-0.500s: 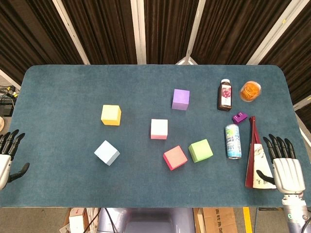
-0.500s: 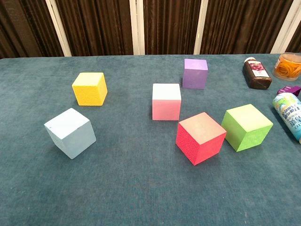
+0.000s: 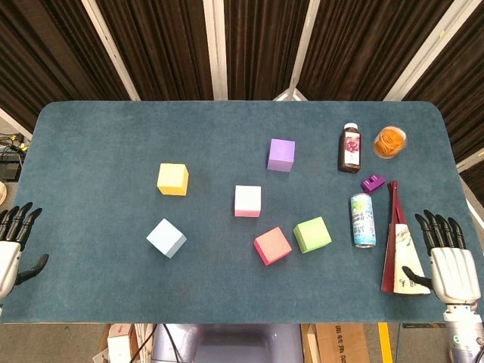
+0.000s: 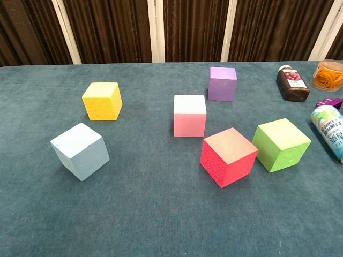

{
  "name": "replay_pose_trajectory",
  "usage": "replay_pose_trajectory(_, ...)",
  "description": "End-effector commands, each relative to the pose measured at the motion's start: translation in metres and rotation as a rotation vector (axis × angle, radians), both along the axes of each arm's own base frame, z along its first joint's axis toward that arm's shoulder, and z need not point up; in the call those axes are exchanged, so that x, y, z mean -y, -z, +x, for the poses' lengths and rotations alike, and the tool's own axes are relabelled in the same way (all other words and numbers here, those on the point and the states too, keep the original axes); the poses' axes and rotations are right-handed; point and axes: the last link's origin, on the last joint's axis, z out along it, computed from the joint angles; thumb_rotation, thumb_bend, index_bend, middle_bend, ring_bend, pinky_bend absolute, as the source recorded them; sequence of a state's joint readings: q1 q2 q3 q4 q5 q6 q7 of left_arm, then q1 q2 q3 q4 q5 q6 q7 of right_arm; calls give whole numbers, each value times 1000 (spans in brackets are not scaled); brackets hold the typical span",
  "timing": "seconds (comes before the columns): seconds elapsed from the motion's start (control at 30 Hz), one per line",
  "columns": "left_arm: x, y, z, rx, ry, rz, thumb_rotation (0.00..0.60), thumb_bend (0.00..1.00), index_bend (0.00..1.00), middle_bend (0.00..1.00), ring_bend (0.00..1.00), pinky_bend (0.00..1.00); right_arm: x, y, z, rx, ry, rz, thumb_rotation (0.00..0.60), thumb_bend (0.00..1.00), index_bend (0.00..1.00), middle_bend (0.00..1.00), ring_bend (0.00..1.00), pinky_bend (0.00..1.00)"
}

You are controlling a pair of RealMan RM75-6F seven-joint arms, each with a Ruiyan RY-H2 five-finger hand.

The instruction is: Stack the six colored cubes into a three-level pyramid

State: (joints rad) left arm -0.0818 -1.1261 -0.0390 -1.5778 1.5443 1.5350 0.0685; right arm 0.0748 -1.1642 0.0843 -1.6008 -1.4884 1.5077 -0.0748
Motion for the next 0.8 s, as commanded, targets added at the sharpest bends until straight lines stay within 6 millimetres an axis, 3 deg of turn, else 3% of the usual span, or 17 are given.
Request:
replay_pose_trajectory(0.03,-1,0,-1,-2,-8,-5,600,363,50,0,0,0,0,-1,0,2,3,-3,600,131,99,76,53,0)
replay_pose_trajectory(0.5,-2,-8,-2,28,-6,13,600,363,50,0,0,0,5,16,5,43,-38,132,600,132,99,76,53,0)
replay_pose_trajectory(0.8,-2,-8,-3,27,-8,31,600,363,49,0,0,0,39,24,34,51,-107,305,600,132,99,61,11,0)
